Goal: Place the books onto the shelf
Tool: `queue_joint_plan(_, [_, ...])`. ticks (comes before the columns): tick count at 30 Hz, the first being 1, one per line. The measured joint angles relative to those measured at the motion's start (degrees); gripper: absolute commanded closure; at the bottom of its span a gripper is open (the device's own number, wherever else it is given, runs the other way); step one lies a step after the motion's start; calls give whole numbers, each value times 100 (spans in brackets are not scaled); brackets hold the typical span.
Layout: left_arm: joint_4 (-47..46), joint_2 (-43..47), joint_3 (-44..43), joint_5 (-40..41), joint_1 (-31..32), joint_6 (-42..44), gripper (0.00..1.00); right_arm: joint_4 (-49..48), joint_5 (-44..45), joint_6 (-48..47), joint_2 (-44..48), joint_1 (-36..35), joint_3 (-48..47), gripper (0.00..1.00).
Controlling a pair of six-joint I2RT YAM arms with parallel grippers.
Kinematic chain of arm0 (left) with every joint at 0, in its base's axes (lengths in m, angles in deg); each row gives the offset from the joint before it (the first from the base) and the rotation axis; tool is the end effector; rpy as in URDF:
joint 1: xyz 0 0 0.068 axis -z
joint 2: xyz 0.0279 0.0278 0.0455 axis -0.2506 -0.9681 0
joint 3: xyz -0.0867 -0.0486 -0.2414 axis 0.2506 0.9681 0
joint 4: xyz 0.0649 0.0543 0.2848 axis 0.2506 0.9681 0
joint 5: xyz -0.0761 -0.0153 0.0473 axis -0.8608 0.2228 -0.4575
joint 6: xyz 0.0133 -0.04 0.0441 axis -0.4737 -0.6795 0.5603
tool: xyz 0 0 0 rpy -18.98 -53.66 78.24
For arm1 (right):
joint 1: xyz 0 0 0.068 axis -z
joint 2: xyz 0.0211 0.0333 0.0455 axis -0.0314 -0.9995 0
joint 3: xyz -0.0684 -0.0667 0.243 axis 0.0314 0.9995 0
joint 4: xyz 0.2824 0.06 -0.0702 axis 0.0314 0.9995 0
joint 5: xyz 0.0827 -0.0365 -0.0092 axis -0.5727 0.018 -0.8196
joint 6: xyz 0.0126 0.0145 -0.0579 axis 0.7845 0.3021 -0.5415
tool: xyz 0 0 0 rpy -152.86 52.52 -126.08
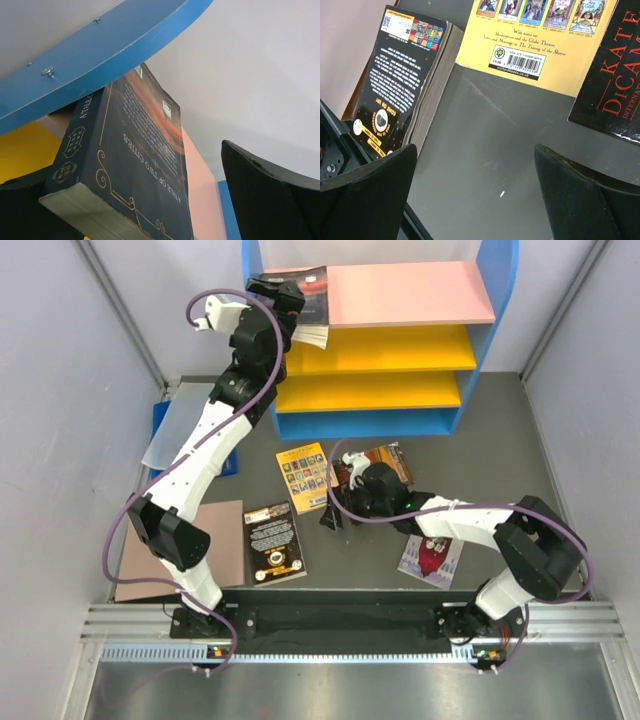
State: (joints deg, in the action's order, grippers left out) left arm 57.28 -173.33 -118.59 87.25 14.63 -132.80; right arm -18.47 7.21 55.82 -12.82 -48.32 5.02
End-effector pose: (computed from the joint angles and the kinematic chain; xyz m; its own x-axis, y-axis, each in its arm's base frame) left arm 0.3927 -0.1880 0.4958 0.1452 -0.9022 -0.4063 0.0147 0.4125 -0.9108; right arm 0.2358 0.2624 0.1455 -0.6874 -0.1537 -0.7098 -0.6014 0.6684 0.4377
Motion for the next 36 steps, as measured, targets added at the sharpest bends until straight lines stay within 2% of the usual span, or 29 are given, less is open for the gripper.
queue_joint_plan(6, [85, 0, 9, -4, 0, 157, 1, 39, 13, -33, 7, -31, -2, 0])
queue_joint_plan(12, [133, 0, 46, -28, 0, 195, 1, 719, 275, -269, 382, -79, -496, 0])
queue_joint_plan(17, [146, 17, 107, -59, 0, 197, 1, 1469, 702, -752, 619, -98, -2079, 0])
queue_joint_plan(23, [186, 105, 328, -92, -7, 195, 1, 1777, 1215, -1272, 638, -98, -3731, 3])
queue_joint_plan(27, [212, 116, 422, -92, -20, 199, 1, 1954, 1488, -1552, 365, -85, -4572, 23])
queue_joint_plan(28, [210, 116, 424, -92, -22, 203, 1, 1969, 1532, -1617, 236, -76, -4754, 36])
queue_joint_plan(30, [205, 116, 424, -92, -22, 223, 1, 2048, 1596, -1749, -24, -42, -5051, 54])
queue_joint_plan(31, [205, 116, 424, -92, -22, 236, 1, 2081, 1611, -1790, -129, -20, -5145, 74])
queue_joint_plan(32, [205, 116, 424, -92, -22, 247, 1, 2149, 1631, -1845, -256, -2, -5263, 82])
queue_joint_plan(34, [205, 116, 424, -94, -33, 262, 1, 2273, 1648, -1919, -507, 50, -5486, 97])
queue_joint_plan(36, [205, 116, 424, -96, -39, 267, 1, 2382, 1652, -1976, -697, 98, -5659, 100])
